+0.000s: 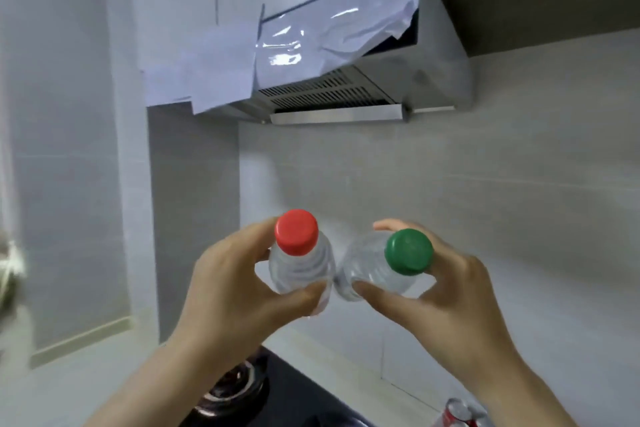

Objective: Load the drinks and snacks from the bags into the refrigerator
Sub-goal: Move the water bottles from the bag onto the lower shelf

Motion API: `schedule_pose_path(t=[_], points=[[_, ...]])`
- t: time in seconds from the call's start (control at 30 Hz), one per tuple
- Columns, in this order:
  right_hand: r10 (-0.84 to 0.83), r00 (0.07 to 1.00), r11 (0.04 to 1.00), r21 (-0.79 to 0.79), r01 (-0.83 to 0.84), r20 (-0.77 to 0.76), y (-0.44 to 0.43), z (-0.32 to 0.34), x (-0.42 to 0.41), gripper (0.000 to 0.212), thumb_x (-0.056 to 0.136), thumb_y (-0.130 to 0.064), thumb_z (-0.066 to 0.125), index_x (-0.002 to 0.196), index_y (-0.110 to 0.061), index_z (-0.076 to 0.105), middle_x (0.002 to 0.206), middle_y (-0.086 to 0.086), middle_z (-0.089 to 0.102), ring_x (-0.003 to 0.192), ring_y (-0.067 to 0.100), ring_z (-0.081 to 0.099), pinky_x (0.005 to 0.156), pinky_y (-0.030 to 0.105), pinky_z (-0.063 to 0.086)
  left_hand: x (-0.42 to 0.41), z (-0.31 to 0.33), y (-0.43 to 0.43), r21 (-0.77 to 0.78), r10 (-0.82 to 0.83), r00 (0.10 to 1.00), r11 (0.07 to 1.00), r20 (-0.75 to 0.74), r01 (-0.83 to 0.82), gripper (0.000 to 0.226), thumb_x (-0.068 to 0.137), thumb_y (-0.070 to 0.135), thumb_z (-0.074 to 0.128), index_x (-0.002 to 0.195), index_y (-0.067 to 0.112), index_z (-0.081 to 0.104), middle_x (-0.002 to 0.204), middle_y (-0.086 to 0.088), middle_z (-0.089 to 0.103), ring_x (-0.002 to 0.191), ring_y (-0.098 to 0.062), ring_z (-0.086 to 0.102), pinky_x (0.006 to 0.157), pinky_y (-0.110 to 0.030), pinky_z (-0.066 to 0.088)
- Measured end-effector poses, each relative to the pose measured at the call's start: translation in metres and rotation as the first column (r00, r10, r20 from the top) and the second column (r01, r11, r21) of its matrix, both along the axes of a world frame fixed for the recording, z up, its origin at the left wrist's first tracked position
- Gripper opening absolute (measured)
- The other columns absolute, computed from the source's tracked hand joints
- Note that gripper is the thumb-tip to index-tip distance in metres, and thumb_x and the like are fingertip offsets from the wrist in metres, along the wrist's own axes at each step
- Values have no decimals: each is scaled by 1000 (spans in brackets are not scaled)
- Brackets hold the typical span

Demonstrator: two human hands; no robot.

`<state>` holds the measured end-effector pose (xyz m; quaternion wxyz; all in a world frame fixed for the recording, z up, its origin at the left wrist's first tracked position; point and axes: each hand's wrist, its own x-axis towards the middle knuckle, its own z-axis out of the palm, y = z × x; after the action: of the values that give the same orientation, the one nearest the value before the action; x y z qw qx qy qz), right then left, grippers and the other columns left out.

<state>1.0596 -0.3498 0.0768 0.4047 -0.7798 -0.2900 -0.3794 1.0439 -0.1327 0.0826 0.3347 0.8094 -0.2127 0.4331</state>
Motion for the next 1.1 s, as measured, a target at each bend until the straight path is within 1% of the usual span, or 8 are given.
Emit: schedule_pose_path(t=[0.17, 0.3, 0.43, 0.6, 0.7, 0.8, 1.0, 1.1], points=[[255, 966, 967, 10, -256, 34, 47, -10, 2, 56, 56, -52, 83, 108, -40, 66, 106, -30, 65, 98, -8, 60, 71, 7, 43, -48, -14, 44, -31, 216, 976, 976, -27, -217, 56, 49, 55, 76, 103, 46, 64, 96, 30, 67, 89, 7, 64, 78, -25, 54], [380, 922, 925, -36, -378, 82, 97, -10, -10, 54, 58, -56, 79, 107, -39, 63, 100, -26, 66, 89, -5, 63, 74, 4, 43, -93, -18, 79, 19, 396, 918, 918, -20, -395, 56, 50, 61, 73, 103, 63, 54, 100, 37, 63, 91, 9, 61, 77, -20, 52], [485, 866, 874, -70, -480, 124, 152, -6, -28, 59, 61, -64, 70, 109, -30, 67, 91, -21, 69, 79, 0, 64, 72, 13, 50, -139, -17, 115, 21, 528, 849, 849, -8, -528, 54, 53, 62, 73, 104, 60, 55, 101, 36, 63, 92, 9, 61, 78, -23, 53], [637, 755, 770, -85, -632, 155, 220, 2, -63, 53, 67, -66, 68, 109, -34, 62, 87, -33, 63, 79, -11, 62, 69, 9, 51, -201, -8, 159, 60, 675, 738, 736, 12, -674, 52, 53, 68, 68, 102, 65, 50, 99, 47, 55, 92, 14, 57, 71, -5, 43], [711, 686, 700, -72, -710, 154, 261, 7, -90, 54, 66, -69, 67, 114, -45, 56, 95, -33, 65, 86, -8, 64, 72, 21, 56, -243, -3, 185, 58, 731, 682, 679, 37, -732, 57, 54, 64, 75, 106, 53, 54, 92, 38, 61, 89, 8, 60, 71, -10, 48], [766, 628, 641, -100, -761, 136, 302, 12, -121, 61, 64, -73, 66, 115, -40, 60, 96, -29, 68, 87, -1, 67, 74, 32, 59, -288, 2, 206, 33, 764, 642, 642, 59, -766, 48, 54, 61, 77, 96, 52, 56, 90, 31, 64, 86, 5, 60, 70, -10, 50], [846, 514, 530, -125, -839, 141, 378, 14, -194, 63, 60, -70, 67, 114, -37, 61, 97, -29, 67, 88, -2, 66, 76, 28, 58, -379, 3, 252, 33, 853, 519, 518, 47, -855, 53, 58, 65, 70, 106, 49, 57, 94, 31, 64, 91, 7, 61, 75, -10, 48], [899, 423, 436, -143, -888, 113, 415, 11, -231, 62, 61, -70, 67, 114, -39, 60, 95, -30, 66, 83, 3, 68, 69, 31, 60, -424, 0, 267, 9, 887, 461, 461, 24, -888, 58, 58, 69, 67, 111, 47, 56, 101, 33, 63, 99, 9, 59, 78, -7, 46]])
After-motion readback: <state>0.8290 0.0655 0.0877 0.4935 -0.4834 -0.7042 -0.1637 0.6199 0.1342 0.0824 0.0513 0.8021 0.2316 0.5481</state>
